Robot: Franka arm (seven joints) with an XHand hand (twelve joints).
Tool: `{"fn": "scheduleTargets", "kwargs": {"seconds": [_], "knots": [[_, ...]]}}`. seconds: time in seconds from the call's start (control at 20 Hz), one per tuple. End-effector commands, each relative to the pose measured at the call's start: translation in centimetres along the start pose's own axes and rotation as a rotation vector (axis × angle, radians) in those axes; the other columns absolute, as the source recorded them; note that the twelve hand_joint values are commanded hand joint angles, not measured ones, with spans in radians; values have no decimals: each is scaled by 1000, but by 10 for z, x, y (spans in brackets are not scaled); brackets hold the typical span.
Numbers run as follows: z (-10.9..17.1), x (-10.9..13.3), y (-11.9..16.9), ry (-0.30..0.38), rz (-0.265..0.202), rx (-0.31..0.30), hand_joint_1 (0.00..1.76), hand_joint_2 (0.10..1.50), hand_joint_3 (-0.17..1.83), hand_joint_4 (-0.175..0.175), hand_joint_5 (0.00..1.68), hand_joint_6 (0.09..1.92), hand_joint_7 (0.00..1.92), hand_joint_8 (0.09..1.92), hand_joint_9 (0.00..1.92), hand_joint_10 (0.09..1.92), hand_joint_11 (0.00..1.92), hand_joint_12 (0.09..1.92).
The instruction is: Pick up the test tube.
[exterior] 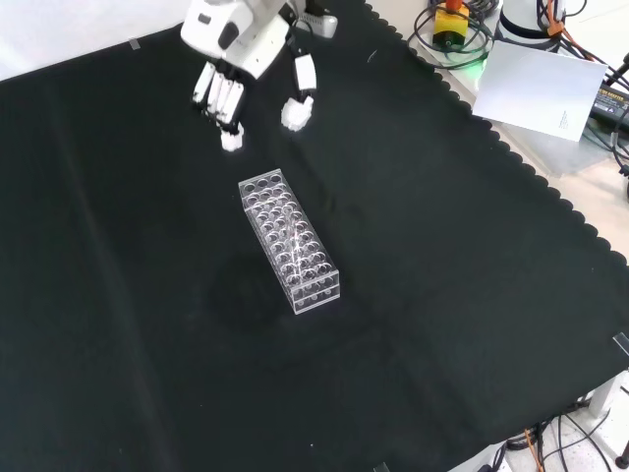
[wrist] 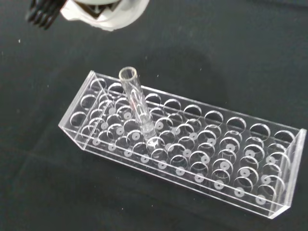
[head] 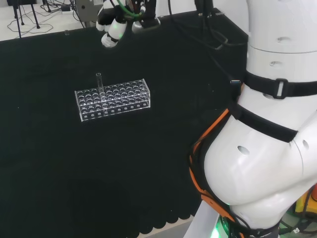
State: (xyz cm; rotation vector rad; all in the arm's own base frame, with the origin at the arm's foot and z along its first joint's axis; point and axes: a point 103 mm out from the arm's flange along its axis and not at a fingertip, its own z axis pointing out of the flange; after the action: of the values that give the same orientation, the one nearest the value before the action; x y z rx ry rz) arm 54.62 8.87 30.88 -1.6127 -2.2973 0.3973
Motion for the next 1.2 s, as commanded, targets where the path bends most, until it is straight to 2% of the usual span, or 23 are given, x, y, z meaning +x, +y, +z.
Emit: {"fn": "scheduleTargets", "kwargs": {"seconds": [0.05,0.7,1.2], "knots": [[26,8,22,-27,-31,86,898,665,712,-155,308,578,553,915,469,943,243,1491],[59,27,37,-13,-66,155,900,665,717,-159,318,644,575,919,481,942,245,1489],[81,27,55,-72,-68,229,903,664,721,-161,314,699,597,914,489,939,248,1489]]}}
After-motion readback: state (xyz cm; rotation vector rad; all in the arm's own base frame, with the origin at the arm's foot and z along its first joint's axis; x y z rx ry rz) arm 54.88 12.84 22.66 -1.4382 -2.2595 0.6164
